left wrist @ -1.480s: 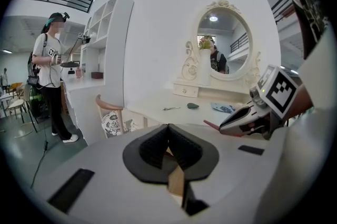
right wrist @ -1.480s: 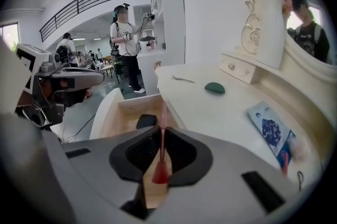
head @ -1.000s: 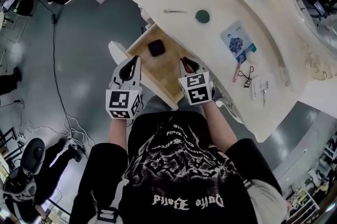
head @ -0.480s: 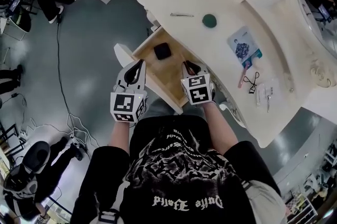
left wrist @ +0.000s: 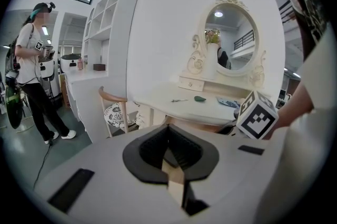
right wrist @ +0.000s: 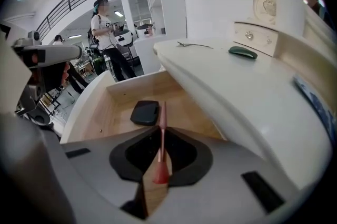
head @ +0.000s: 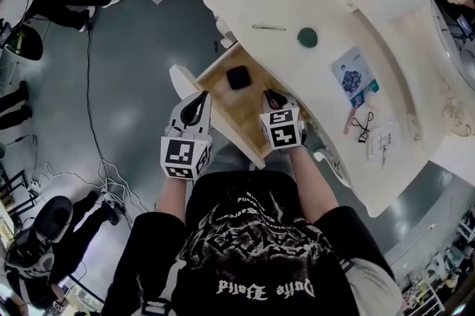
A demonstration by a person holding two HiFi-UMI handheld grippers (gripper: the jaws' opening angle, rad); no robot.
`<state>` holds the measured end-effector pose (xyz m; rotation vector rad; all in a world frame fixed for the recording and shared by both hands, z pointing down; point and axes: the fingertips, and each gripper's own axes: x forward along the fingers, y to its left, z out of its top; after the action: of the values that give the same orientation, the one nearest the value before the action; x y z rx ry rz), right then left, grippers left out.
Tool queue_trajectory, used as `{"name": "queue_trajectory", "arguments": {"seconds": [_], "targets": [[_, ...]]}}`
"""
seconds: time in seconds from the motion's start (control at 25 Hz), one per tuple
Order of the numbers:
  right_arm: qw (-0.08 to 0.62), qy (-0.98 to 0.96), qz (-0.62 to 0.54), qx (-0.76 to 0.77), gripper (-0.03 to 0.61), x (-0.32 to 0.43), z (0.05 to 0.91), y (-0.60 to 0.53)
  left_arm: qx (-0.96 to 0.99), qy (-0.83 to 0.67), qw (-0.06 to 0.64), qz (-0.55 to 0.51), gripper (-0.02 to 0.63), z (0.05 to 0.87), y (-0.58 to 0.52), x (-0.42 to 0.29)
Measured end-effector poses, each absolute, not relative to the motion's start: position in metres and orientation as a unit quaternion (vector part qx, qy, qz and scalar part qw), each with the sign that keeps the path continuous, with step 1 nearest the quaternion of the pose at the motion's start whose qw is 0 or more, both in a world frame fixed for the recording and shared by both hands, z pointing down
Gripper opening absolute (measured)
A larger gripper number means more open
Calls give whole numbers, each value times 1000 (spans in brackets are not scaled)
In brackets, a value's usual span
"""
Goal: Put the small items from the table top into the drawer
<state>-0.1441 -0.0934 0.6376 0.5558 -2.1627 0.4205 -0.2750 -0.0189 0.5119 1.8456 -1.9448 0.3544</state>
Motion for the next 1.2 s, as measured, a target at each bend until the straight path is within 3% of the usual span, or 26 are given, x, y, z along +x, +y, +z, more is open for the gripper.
{"name": "queue_trajectory", "arguments": {"seconds": [1.2], "targets": [[467,-833,185,232,49,-161,684,-112,637,-723,233,129,15,524,-7,-312]]}}
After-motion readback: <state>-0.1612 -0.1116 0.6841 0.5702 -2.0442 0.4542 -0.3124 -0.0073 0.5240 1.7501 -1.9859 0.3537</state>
